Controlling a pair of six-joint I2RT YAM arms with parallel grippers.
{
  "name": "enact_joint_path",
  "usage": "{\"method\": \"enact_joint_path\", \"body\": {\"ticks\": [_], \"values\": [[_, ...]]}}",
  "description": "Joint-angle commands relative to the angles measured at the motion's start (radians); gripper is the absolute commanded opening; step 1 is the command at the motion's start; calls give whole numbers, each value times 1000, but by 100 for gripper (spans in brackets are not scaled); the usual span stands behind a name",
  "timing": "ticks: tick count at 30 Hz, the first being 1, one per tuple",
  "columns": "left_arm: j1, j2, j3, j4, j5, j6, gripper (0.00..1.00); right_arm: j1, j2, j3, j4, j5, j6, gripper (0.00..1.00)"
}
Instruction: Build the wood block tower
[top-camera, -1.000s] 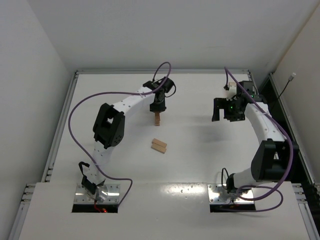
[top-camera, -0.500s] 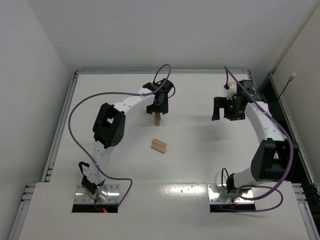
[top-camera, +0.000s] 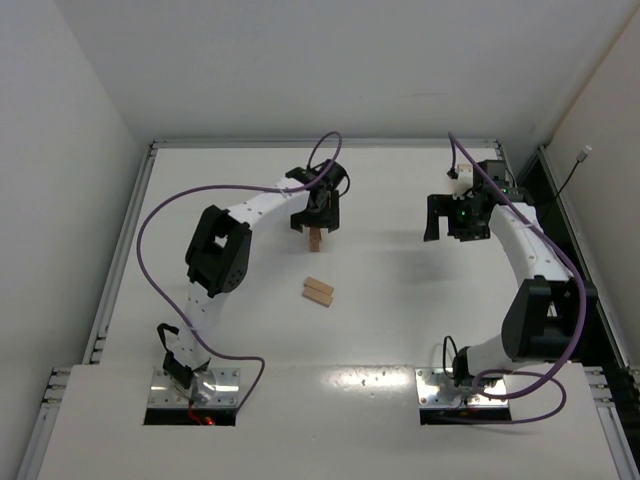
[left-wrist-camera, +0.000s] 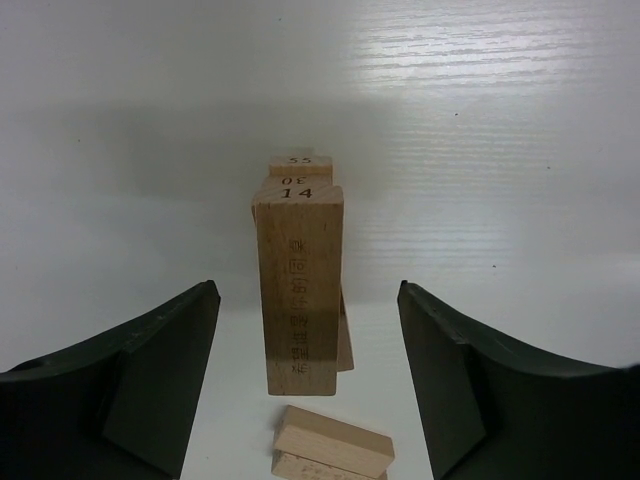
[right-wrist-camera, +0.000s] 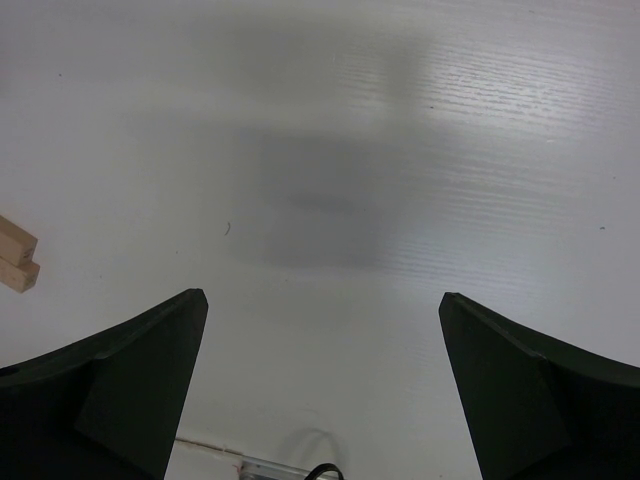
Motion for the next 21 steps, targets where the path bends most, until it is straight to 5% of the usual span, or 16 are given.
{"method": "enact_joint_path", "body": {"ticks": [1,5,15,18,21], "values": [[10,-22,-20,18,8,4,66,-3,-1,43,13,-17,-9,100],[10,-31,-29,18,8,-5,43,-3,-1,43,13,-17,-9,100],[10,-22,-39,36,51,4,24,-3,-1,43,13,-17,-9,100],[10,-22,-39,36,60,4,23,-3,-1,43,13,-17,-9,100],[10,-22,-39,36,69,4,34,-3,-1,43,13,-17,-19,100]]}}
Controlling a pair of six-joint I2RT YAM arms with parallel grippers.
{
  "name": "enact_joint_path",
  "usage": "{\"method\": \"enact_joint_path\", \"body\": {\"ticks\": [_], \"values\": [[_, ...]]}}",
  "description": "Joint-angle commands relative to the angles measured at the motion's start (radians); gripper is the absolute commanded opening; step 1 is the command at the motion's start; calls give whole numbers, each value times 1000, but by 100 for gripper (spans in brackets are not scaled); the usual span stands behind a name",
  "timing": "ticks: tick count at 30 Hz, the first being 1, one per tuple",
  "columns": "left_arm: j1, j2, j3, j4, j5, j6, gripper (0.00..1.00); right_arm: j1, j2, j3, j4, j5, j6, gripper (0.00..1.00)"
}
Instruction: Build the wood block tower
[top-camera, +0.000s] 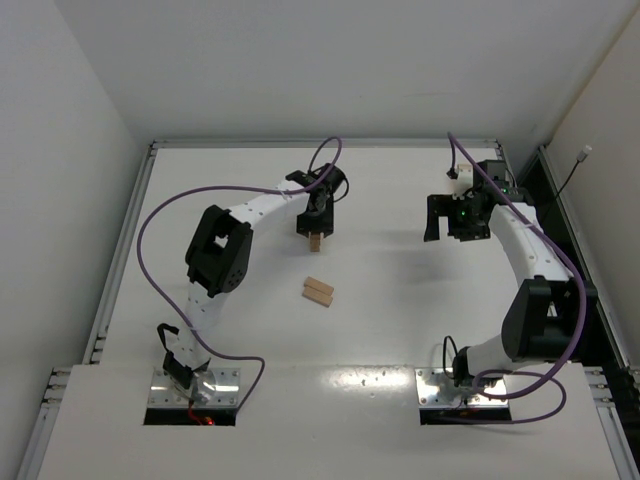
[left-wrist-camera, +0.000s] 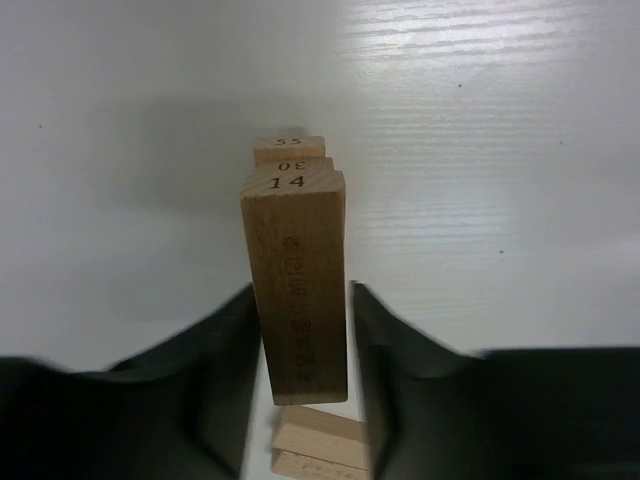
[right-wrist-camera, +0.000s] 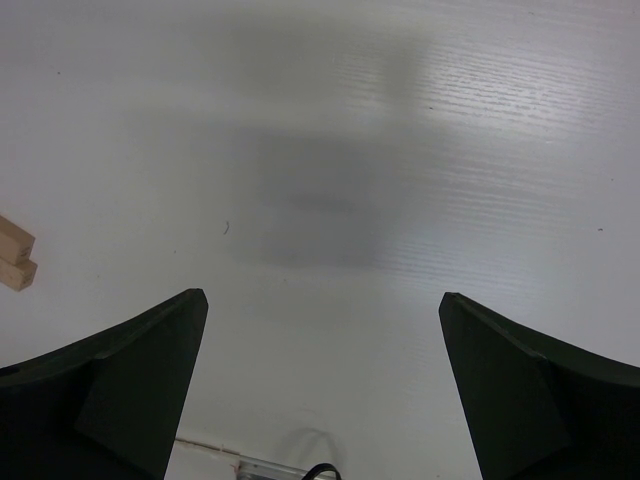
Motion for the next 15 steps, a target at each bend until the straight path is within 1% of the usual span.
{"method": "enact_joint_path", "body": {"ticks": [1,3,4,6,10,13,15], "values": [[10,-22,2,16,27,7,47,-3,-1,43,13,-17,-12,100],[10,-22,2,16,18,7,57,-3,-1,43,13,-17,-12,100],[10,-22,2,16,18,7,64,-3,-1,43,13,-17,-12,100],[10,-22,2,16,18,7,68,6,-1,43,13,-17,-12,100],[10,-31,2,16,18,7,70,6,-1,43,13,-17,-21,100],[-1,-66,54,16,9,50,70,6,-1,43,13,-27,-30,100],[-10,-111,88,3,-25,70,70,17,-1,43,13,-27,-31,100]]}}
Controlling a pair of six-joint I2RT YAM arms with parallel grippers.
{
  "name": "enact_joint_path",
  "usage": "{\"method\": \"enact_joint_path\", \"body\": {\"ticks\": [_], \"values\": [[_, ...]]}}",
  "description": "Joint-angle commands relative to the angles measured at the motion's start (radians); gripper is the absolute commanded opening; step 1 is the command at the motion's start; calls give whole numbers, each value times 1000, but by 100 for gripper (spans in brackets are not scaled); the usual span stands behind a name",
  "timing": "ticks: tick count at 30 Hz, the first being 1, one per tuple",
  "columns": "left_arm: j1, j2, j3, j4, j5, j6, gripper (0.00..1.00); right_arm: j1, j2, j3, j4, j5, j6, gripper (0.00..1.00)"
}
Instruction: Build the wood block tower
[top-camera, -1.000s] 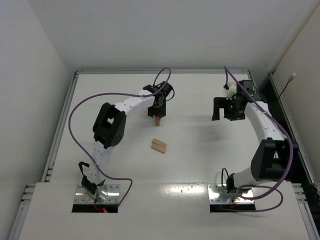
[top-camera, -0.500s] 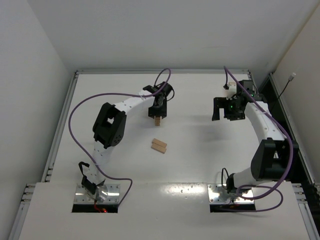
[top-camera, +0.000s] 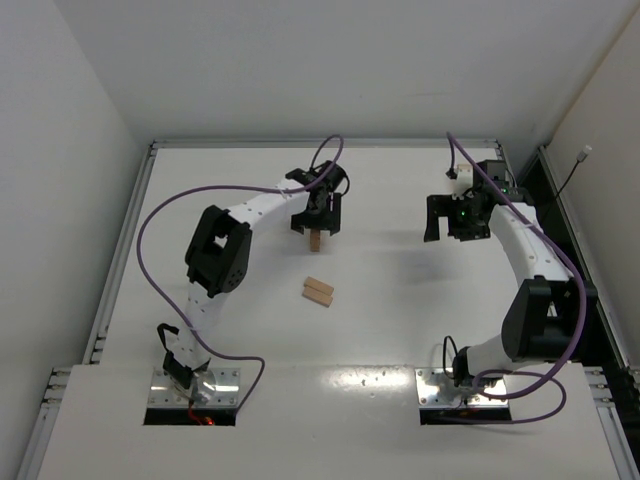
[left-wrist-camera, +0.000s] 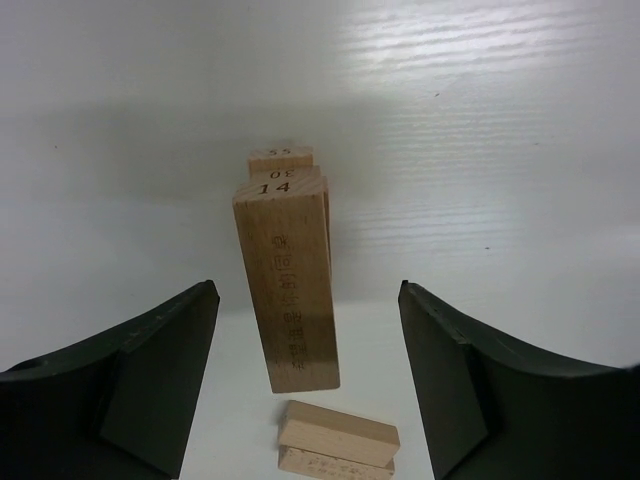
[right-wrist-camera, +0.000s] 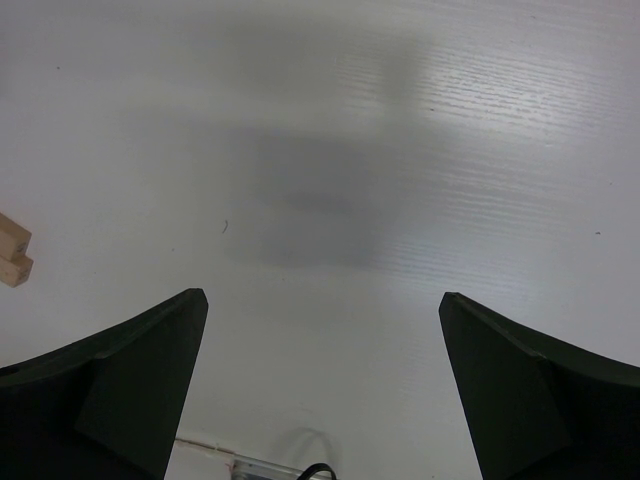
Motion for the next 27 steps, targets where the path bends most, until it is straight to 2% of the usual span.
{"method": "enact_joint_path", "body": {"ticks": [1,5,9,11,12,13,14,17,21,27], "values": [[-21,-128,112,1,-31,52,70,14,-1,43,13,-23,-28,100],[-21,-255,162,36,-40,138,70,63,-10,43,22,15,-48,100],[3,-413,162,122,-127,174,73,152,-28,43,22,16,-108,97],[95,-488,182,134,-137,149,75,270,-54,43,31,3,-181,93],[177,-500,217,122,-137,135,78,367,-67,43,40,-6,-201,92],[178,-501,217,122,-137,135,80,368,-67,43,52,-7,-223,92],[250,-525,217,122,-137,135,81,464,-47,43,62,-7,-240,90],[374,-559,159,122,-150,144,83,609,7,53,109,3,-277,89],[509,-632,15,133,-115,144,84,716,125,92,187,12,-255,83],[623,-682,-102,142,-23,144,86,821,297,101,289,235,-133,82]]}}
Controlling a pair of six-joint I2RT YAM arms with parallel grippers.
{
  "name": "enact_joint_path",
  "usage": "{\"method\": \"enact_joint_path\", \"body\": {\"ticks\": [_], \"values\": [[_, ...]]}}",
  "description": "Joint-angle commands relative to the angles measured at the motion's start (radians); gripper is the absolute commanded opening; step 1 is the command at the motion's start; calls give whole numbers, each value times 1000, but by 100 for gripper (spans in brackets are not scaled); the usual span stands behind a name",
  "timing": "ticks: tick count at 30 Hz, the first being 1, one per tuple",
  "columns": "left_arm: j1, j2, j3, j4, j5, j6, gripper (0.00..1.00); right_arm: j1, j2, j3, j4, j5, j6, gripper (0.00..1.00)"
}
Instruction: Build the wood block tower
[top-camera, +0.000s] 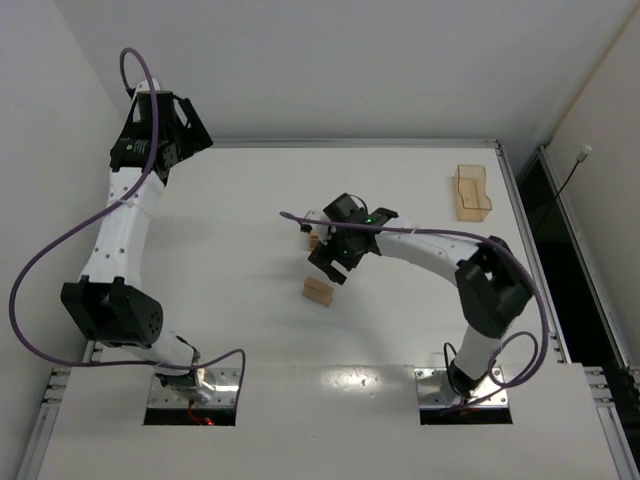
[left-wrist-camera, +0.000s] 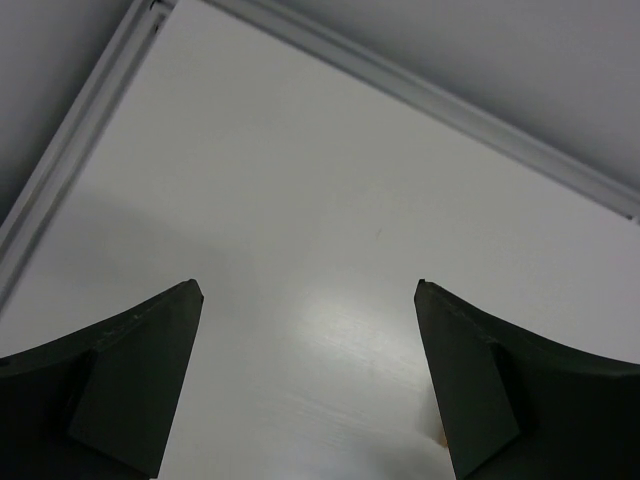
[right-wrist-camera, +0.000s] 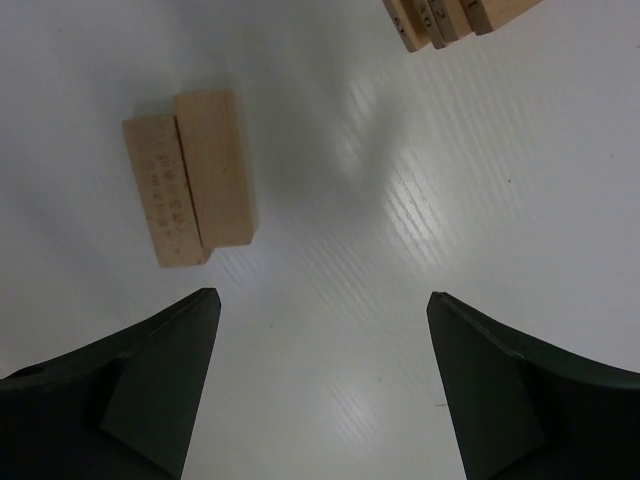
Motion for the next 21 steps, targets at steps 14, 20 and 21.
{"method": "enact_joint_path", "body": {"ticks": [14,20,21], "values": [[130,22,-20,-6,197,-21,87,122,216,150,75,294,184,81],[149,22,-39,-6,218,-30,87,122,236,172,64,252,184,79],[149,31,-39,-6,229,-30,87,131,236,181,64,252,184,79]]}}
